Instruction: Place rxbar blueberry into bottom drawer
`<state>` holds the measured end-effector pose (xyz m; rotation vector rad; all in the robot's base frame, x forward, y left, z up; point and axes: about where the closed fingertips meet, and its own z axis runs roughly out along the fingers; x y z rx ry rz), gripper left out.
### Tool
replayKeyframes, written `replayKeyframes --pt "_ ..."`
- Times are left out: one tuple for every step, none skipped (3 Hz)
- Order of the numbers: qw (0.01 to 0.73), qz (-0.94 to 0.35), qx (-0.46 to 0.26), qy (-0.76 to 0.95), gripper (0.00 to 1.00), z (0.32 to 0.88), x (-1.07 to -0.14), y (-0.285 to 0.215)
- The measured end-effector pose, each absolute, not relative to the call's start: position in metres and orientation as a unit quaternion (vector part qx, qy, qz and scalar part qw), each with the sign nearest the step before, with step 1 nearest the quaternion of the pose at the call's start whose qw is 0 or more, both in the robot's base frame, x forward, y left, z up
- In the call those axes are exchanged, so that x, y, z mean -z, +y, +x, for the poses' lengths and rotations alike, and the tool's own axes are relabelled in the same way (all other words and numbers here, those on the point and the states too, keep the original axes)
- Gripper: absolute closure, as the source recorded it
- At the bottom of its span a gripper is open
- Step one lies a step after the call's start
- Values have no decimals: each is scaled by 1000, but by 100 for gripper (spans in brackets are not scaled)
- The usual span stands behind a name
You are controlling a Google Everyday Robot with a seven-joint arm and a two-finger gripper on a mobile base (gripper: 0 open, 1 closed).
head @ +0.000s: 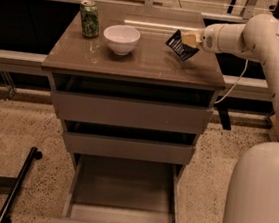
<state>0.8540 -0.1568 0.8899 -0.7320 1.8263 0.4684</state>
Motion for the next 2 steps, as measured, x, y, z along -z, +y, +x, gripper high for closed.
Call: replayKeyframes --pt "533 -312 -195 762 100 839 -903 -160" --pt "536 -328 -203 751 100 823 -917 -161"
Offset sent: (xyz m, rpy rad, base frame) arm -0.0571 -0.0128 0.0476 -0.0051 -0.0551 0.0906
